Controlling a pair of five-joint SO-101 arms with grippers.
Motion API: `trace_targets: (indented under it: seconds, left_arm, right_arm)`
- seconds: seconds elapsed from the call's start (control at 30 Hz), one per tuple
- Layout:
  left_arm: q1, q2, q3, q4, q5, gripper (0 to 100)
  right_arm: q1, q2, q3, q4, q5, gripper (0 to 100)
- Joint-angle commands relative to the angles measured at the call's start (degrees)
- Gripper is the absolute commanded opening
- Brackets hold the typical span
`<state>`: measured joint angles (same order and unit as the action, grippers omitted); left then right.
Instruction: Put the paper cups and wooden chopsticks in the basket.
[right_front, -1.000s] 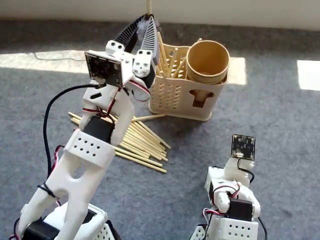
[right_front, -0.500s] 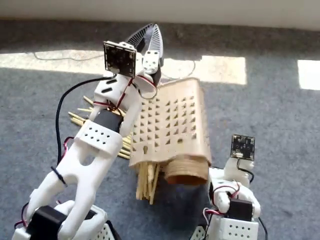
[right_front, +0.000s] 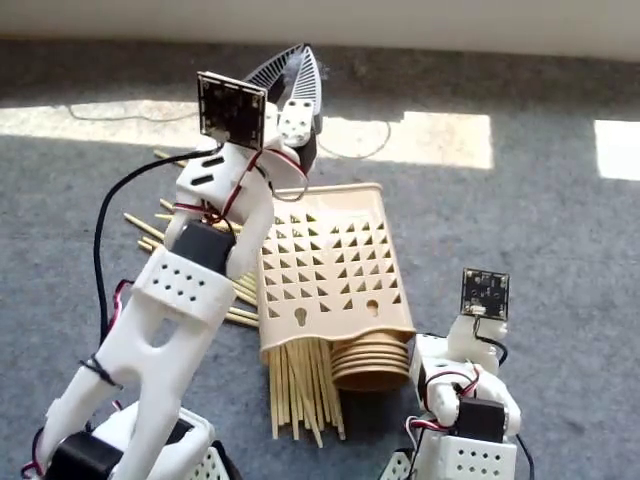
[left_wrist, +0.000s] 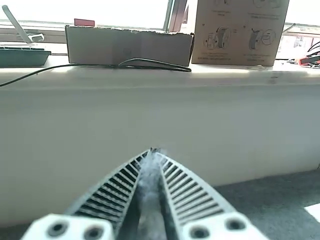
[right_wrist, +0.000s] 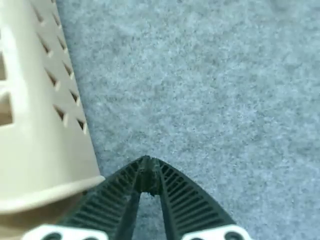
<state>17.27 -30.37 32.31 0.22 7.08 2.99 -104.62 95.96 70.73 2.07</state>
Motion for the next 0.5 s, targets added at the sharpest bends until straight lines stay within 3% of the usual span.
trace_targets:
  seconds: [0.0, 0.47]
  left_arm:
    - [0.40, -7.43, -2.86, 6.95, -0.44, 1]
    - [-13.85, -25.54, -2.68, 41.32, -0.53, 1]
  right_arm:
    - [-0.31, -0.57, 5.93, 0.13, 0.35, 0.5]
    - [-0.31, -0.57, 5.93, 0.13, 0.35, 0.5]
